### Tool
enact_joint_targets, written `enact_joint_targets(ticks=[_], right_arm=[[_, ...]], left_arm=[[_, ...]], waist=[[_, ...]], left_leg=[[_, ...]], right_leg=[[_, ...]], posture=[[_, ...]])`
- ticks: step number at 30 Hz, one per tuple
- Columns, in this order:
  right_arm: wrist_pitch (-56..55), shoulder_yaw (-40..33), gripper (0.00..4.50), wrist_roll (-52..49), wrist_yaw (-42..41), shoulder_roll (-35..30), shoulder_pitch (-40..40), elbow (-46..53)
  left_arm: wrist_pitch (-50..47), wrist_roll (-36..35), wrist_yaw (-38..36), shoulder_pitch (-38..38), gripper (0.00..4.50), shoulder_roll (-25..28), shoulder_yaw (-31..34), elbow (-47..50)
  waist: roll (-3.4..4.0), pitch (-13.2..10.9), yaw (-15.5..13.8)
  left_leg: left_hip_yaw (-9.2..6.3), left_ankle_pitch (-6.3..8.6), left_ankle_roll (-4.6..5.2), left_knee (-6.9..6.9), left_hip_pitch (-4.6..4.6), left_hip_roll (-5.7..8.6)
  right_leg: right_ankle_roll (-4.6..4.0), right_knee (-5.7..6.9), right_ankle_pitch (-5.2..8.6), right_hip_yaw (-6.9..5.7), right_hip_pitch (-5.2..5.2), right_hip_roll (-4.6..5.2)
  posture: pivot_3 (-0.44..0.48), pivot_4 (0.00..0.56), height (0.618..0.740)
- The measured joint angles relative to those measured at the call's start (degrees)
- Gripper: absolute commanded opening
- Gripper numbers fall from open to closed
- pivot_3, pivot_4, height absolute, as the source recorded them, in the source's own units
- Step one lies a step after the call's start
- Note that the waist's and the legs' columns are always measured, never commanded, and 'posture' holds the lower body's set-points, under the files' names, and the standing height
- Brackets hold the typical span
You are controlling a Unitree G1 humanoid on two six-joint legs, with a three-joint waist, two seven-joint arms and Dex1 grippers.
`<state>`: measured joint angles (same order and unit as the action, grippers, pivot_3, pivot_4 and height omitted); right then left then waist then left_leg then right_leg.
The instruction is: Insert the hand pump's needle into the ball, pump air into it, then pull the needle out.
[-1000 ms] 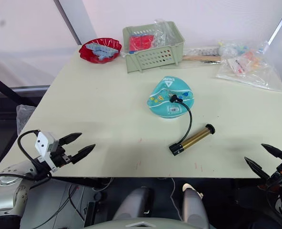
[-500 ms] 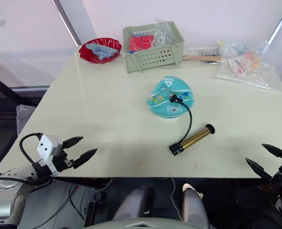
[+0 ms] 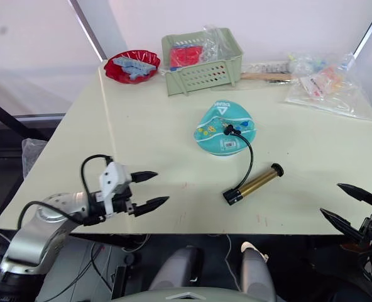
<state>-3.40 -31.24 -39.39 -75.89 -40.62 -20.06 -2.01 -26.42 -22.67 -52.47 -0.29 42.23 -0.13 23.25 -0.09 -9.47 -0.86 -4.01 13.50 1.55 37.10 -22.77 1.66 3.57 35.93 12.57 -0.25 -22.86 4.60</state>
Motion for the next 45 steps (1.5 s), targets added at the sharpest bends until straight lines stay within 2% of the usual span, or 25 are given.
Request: enact_joint_targets(ticks=[6, 13, 22, 29, 36, 45], right_arm=[[0.57, 0.02, 4.5, -0.16, -1.25, 0.24, -0.55, 3.63], [0.53, -0.34, 4.5, -0.19, -1.17, 0.8, -0.96, 5.74], [-1.12, -0.83, 4.5, 0.1, -1.28, 2.05, -1.34, 7.69], [-3.39, -0.78, 4.5, 1.18, -0.98, 3.85, -1.6, 6.97], [-4.36, -0.79, 4.5, 1.35, 0.04, 3.87, -2.17, 6.99], [-4.7, -0.85, 4.5, 1.37, 0.9, 3.88, -3.24, 7.0]], left_arm=[[-3.24, -0.03, -0.98, -9.93, 4.3, -4.18, -7.56, -0.34], [-3.31, 1.48, -0.96, -16.5, 4.3, -8.51, -13.25, -3.97], [-4.07, 6.89, 0.02, -28.63, 4.3, -20.5, -24.82, -12.61], [-6.24, 11.77, 1.9, -40.19, 4.3, -29.43, -28.4, -25.82], [-7.95, 16.18, 4.12, -43.88, 4.3, -35.75, -31.8, -34.13], [-11.12, 19.3, 5.7, -44.29, 4.3, -40.86, -34.59, -37.63]], waist=[[-0.01, -0.01, 0.07], [-0.04, -0.03, 0.02], [-0.07, -0.05, 0.06], [-0.1, -0.06, 0.12], [-0.12, -0.08, 0.01], [-0.18, -0.12, 0.07]], left_leg=[[0.04, 0.0, 0.0, 0.02, 0.0, 0.01], [0.1, -0.01, 0.01, 0.07, 0.0, 0.01], [0.22, 0.03, 0.09, 0.17, -0.01, 0.07], [0.39, 0.03, 0.09, 0.27, -0.01, 0.07], [0.34, 0.06, 0.15, 0.26, -0.04, 0.09], [0.35, 0.07, 0.16, 0.26, -0.03, 0.08]], right_leg=[[0.02, 0.0, -0.01, 0.03, 0.0, -0.04], [0.06, 0.01, 0.0, 0.07, 0.01, -0.05], [0.2, 0.01, -0.14, 0.16, 0.04, -0.08], [0.32, 0.01, -0.07, 0.19, 0.07, -0.13], [0.5, 0.01, -0.18, 0.29, 0.03, -0.1], [0.51, 0.01, -0.17, 0.3, 0.02, -0.1]], posture=[[0.0, 0.15, 0.737], [0.0, 0.15, 0.737], [0.0, 0.15, 0.737], [0.0, 0.15, 0.737], [0.0, 0.15, 0.737], [0.0, 0.15, 0.737]])
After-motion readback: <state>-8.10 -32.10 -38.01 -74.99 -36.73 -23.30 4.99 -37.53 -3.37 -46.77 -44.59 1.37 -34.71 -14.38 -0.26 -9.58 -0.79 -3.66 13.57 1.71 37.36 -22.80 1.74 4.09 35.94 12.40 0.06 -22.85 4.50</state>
